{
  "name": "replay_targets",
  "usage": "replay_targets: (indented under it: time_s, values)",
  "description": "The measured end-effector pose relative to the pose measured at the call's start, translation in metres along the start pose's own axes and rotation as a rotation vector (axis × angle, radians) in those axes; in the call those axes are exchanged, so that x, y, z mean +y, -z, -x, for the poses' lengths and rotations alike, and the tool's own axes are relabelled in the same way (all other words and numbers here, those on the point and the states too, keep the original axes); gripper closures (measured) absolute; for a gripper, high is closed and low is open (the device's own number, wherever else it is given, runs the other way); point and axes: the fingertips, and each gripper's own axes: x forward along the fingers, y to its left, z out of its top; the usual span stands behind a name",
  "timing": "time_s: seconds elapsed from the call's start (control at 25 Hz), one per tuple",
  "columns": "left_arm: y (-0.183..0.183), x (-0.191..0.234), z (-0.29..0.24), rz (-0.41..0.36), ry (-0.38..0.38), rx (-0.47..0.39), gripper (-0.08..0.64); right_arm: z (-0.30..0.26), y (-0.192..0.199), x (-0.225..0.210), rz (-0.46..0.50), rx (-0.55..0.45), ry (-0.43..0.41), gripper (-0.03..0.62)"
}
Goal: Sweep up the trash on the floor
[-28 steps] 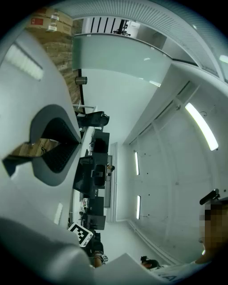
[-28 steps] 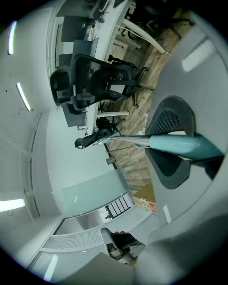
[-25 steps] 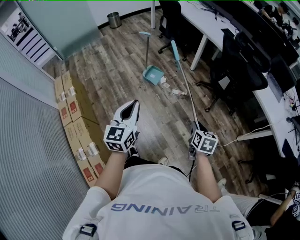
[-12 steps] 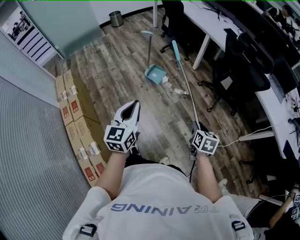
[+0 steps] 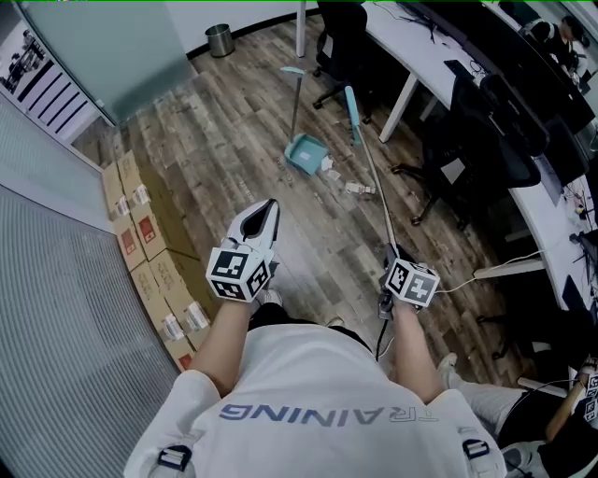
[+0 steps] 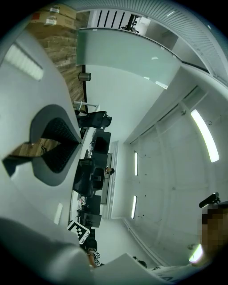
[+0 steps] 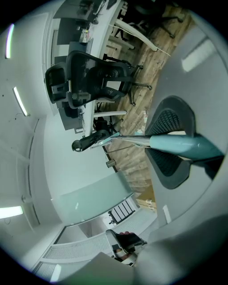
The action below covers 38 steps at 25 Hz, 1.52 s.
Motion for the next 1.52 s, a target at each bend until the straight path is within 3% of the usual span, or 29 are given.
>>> replay_targets:
  time_s: [0.32,0.64,1.04,1.52]
  values:
    - [-0.009,0.097,-0.016,0.039,0.052,0.016,0.557,-0.030,-0.023,0.064,-0.038,-0.020,0.069,0.486]
    - [-0.008,0.140,-0.045,0.064,0.081,0.041,0.557,-0.054,-0.042,0.086,-0.061,-0.002,0.109,0.486]
    - [-0.008,0.180,-0.119,0.065,0.051,0.077,0.558,-0.135,-0.088,0.077,-0.066,0.043,0.106,0.486]
    - [-0.032,0.182,-0.276,0.025,0.015,0.111,0.557,-0.242,-0.181,0.019,-0.084,0.094,0.063,0.486]
